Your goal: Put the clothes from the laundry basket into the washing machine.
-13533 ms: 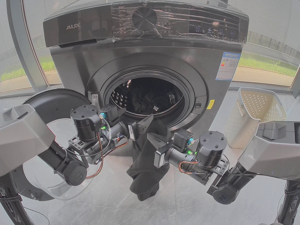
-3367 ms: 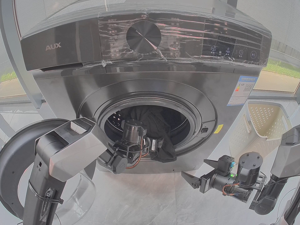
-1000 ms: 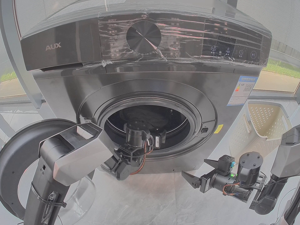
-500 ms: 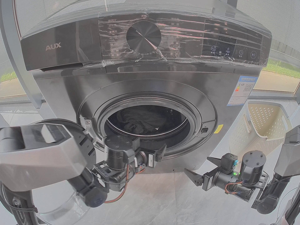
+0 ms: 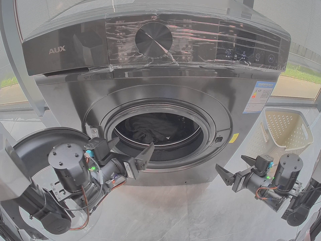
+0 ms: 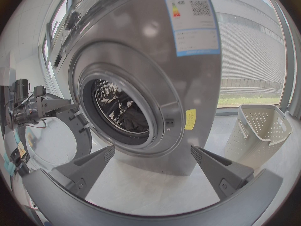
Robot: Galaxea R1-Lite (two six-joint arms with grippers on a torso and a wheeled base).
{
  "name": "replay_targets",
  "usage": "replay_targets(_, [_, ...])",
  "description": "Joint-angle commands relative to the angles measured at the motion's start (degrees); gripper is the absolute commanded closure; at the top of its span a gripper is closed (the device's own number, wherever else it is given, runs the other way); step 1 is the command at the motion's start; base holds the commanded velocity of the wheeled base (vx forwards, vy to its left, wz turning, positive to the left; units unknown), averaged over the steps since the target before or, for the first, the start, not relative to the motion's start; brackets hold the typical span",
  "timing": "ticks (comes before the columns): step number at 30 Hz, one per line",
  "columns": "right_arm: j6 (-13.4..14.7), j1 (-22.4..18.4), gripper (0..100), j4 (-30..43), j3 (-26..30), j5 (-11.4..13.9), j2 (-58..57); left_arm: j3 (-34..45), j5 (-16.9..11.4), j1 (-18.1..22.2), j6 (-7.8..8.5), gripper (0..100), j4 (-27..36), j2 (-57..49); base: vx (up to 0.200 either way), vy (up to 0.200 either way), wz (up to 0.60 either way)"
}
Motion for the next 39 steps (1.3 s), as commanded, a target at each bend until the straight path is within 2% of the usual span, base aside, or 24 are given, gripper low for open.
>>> replay_targets(1, [-0.33,-4.43,0,-0.12,1.86,0.03,-5.09,3.8,0.2,0.73,0.43,0,-0.56,-6.28,0.0,0.0,0.0])
replay_targets(4, [-1.21,-6.54,0,-0.21,3.88,0.47,-7.46,5.91,0.47,0.9,0.69,0,-0.73,-7.51,-0.133,0.0,0.0])
replay_targets(8, [-2.62,-6.9,0,0.49,6.34,0.65,-11.15,7.84,0.73,0.9,3.15,0,-0.82,-8.65,-0.2,0.0,0.0])
replay_targets(12, [-2.97,-6.9,0,0.67,7.05,0.38,-12.82,9.25,0.73,0.73,3.59,0,-0.82,-11.11,-0.2,0.0,0.0])
replay_targets(16, [-3.15,-6.81,0,4.01,7.05,-0.06,-16.78,12.41,0.73,0.73,5.88,0,-0.73,-13.84,-0.2,0.0,0.0])
replay_targets(17, [-3.15,-6.81,0,6.56,7.05,-0.06,-19.06,13.73,0.82,0.82,6.93,0,-0.73,-14.98,-0.2,0.0,0.0])
replay_targets(19, [-3.15,-6.54,0,12.0,7.05,-0.14,-23.28,15.49,0.82,0.9,7.46,0,-0.73,-17.18,-0.2,0.0,0.0])
replay_targets(21, [-2.97,-6.28,0,16.75,7.05,-0.23,-26.27,16.37,1.0,0.99,7.46,0,-0.65,-18.5,-0.2,0.0,0.0])
replay_targets(24, [-2.71,-6.37,0,27.74,7.05,-1.46,-33.57,19.09,1.08,1.08,7.37,0,-0.65,-20.78,-0.2,0.0,0.0])
replay_targets(26, [-2.71,-6.98,0,34.07,7.05,-4.1,-39.81,21.91,1.35,1.08,7.11,0,-0.38,-23.07,-0.2,0.0,0.0])
replay_targets(28, [-2.71,-7.07,0,35.56,7.05,-4.98,-42.35,21.91,1.96,1.17,6.93,0,0.41,-24.12,-0.2,0.0,0.0])
replay_targets(30, [-2.62,-8.65,0,38.72,7.05,-6.21,-48.16,21.91,4.07,2.31,6.67,0,2.69,-27.9,-0.1,0.0,0.0])
replay_targets(32, [-2.44,-11.47,0,41.71,7.05,-6.21,-51.93,21.91,4.42,3.28,6.84,0,5.68,-31.33,0.0,0.0,0.0])
replay_targets(34, [-2.44,-12.52,0,44.26,7.05,-6.12,-54.92,21.91,4.69,3.72,6.84,0,8.93,-33.26,0.0,0.0,0.0])
replay_targets(37, [-2.36,-13.49,0,53.66,7.05,-5.94,-64.15,21.91,5.39,6.09,6.58,0,18.95,-41.17,0.0,0.0,0.0])
replay_targets(39, [-2.27,-14.45,0,57.8,7.05,-5.77,-68.37,21.91,5.3,6.88,5.88,0,23.17,-44.86,0.0,0.0,0.0])
